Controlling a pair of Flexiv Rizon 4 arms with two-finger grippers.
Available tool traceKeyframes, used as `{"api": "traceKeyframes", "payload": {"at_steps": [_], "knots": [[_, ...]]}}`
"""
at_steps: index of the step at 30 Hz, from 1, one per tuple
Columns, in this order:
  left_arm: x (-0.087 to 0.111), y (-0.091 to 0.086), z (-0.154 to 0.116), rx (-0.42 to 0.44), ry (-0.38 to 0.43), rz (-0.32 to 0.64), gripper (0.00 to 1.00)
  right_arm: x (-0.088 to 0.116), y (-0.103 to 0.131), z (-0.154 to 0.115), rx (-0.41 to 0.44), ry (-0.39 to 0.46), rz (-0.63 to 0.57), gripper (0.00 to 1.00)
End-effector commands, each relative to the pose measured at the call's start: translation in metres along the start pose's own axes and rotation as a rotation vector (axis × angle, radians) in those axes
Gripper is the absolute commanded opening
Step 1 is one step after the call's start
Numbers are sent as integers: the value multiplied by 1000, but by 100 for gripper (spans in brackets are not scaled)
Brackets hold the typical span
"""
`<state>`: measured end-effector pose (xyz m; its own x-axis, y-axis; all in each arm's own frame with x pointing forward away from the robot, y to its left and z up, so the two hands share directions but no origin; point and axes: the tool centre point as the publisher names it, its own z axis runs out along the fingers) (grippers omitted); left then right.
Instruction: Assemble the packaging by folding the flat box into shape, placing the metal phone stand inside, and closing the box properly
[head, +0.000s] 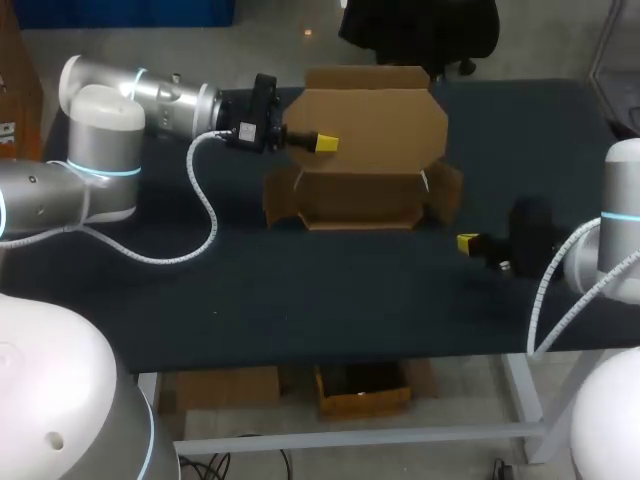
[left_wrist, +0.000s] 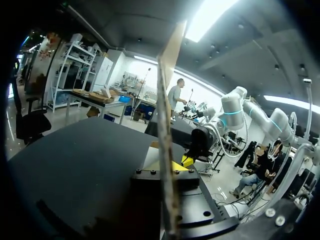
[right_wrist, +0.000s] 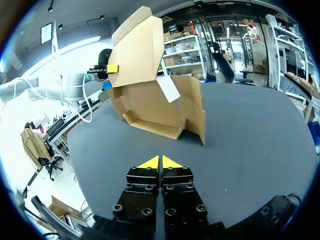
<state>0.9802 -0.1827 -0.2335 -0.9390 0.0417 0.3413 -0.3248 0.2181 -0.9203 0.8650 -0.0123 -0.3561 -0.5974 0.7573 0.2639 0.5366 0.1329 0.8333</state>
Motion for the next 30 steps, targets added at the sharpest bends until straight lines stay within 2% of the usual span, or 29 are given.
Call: {"api": "traceKeyframes", "payload": {"at_steps": [1, 8, 10, 12, 18, 30], "knots": [[-1, 3, 1, -1, 1, 0, 0, -10, 4, -12, 18, 65, -6, 0], [-1, 3, 1, -1, 1, 0, 0, -26, 6, -10, 38, 91, -23, 0], [-1, 3, 1, -1, 1, 0, 0, -30, 7, -10, 41, 95, -27, 4], [-1, 3, 1, -1, 1, 0, 0, -33, 7, -9, 46, 98, -38, 19], [-1, 3, 1, -1, 1, 0, 0, -41, 9, -12, 56, 97, -103, 40], [-1, 3, 1, -1, 1, 0, 0, -50, 11, -4, 102, 16, -262, 44]]}}
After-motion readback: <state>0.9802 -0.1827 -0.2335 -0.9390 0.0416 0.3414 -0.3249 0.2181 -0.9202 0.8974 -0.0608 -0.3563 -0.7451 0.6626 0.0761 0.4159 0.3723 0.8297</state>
